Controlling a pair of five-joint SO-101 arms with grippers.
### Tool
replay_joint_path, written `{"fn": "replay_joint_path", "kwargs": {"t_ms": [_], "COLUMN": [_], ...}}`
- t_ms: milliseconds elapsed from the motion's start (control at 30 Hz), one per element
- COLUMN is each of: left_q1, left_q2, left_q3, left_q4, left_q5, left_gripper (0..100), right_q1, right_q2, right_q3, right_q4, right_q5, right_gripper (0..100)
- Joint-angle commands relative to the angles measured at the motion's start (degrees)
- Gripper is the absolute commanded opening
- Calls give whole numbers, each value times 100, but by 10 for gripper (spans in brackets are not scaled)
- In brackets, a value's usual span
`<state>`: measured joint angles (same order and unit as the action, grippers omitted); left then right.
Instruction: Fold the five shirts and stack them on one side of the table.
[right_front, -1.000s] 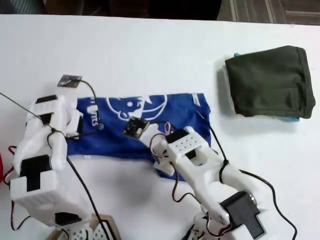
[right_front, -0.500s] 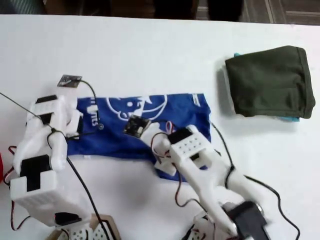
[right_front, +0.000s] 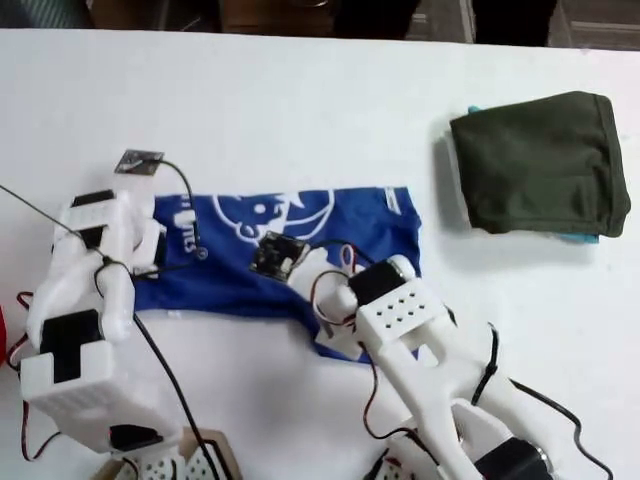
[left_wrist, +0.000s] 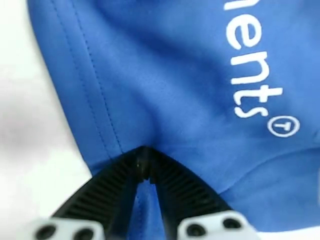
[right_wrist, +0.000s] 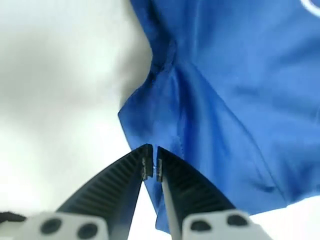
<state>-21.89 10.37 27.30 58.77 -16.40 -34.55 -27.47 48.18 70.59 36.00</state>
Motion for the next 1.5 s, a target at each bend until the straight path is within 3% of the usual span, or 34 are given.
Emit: {"fn": "replay_joint_path", "kwargs": {"t_ms": [0, 333, 900, 1267, 1333, 1433, 1467], "left_q1": [35, 35, 35, 35, 35, 35, 35], "left_q2": [-9, -9, -9, -9, -9, -9, -9], "left_q3": [4, 13, 13, 13, 13, 13, 13], "left_q4": [-202, -264, -264, -237, -237, -237, -237], "left_q5": [-26, -26, -26, -26, -26, -26, -26], "left_gripper": [26, 26, 26, 26, 26, 26, 26], "right_q1": [-22, -22, -4, 31, 31, 31, 31], "right_q2": [-233, -233, -224, -224, -180, 198, 391], "right_q3": [-79, 334, 1855, 2066, 2066, 1943, 1864], "right_q4": [198, 479, -919, -1314, -1314, -1270, -1200], "right_q5": [35, 44, 88, 88, 97, 237, 360], "right_gripper": [22, 231, 239, 231, 176, 13, 16]}}
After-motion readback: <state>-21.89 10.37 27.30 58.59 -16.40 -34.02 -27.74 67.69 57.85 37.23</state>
